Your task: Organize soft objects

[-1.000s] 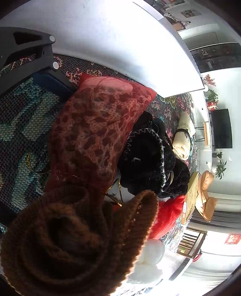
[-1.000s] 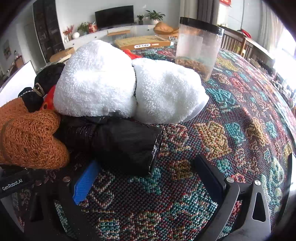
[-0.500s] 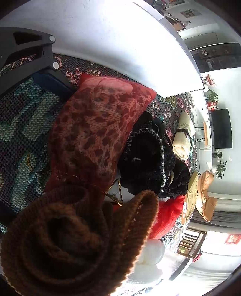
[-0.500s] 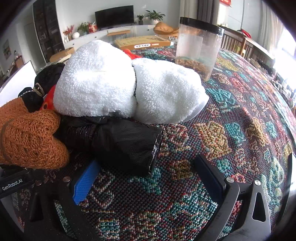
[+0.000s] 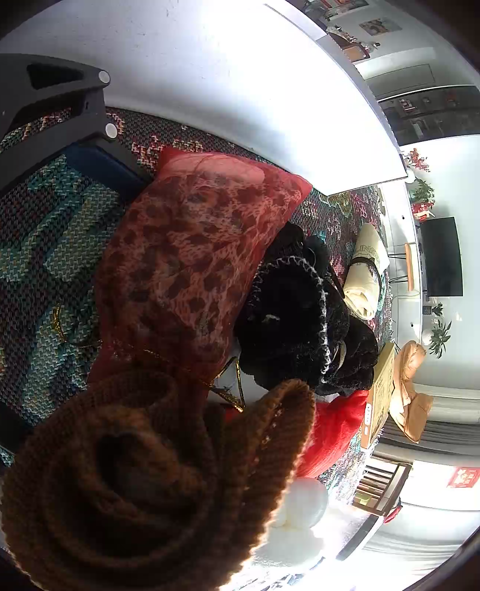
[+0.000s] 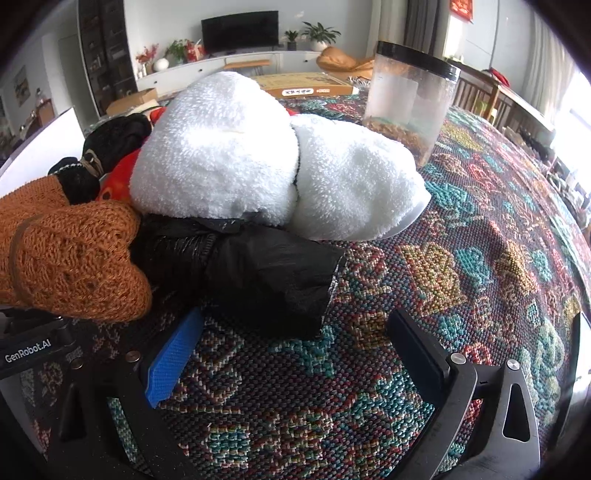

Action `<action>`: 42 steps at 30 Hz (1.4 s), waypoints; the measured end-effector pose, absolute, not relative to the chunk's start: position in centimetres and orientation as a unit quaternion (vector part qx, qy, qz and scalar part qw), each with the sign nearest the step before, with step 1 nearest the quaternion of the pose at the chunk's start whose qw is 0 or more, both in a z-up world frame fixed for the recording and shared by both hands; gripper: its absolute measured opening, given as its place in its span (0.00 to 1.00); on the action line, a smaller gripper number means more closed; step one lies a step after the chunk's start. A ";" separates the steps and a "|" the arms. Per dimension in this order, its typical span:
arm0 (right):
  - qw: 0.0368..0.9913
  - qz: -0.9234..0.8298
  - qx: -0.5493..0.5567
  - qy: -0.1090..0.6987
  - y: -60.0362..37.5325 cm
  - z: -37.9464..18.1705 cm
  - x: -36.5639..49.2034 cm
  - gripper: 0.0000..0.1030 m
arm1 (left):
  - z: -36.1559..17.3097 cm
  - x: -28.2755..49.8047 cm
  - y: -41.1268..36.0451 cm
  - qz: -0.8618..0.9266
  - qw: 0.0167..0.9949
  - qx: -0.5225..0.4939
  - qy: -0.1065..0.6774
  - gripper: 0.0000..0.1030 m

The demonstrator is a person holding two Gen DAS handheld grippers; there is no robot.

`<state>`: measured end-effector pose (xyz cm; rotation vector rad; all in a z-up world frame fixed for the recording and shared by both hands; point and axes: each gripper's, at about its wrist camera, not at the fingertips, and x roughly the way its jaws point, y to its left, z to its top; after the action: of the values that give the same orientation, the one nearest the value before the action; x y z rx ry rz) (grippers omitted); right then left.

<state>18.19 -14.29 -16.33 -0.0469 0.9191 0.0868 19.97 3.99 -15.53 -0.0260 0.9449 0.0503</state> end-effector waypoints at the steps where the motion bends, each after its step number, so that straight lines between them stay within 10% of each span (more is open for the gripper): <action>1: 0.895 0.043 -0.020 0.444 -14.3 -16.3 18.2 0.97 | -15.5 19.9 3.9 0.024 0.890 -0.013 0.455 1.00; 42: 0.893 0.049 -0.006 0.448 -14.5 -16.2 17.8 0.99 | -15.5 19.9 3.9 0.025 0.890 -0.013 0.455 1.00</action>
<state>17.81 -14.46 -16.20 -0.0118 0.9285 0.1023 19.92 3.91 -15.49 -0.0269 0.9459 0.0528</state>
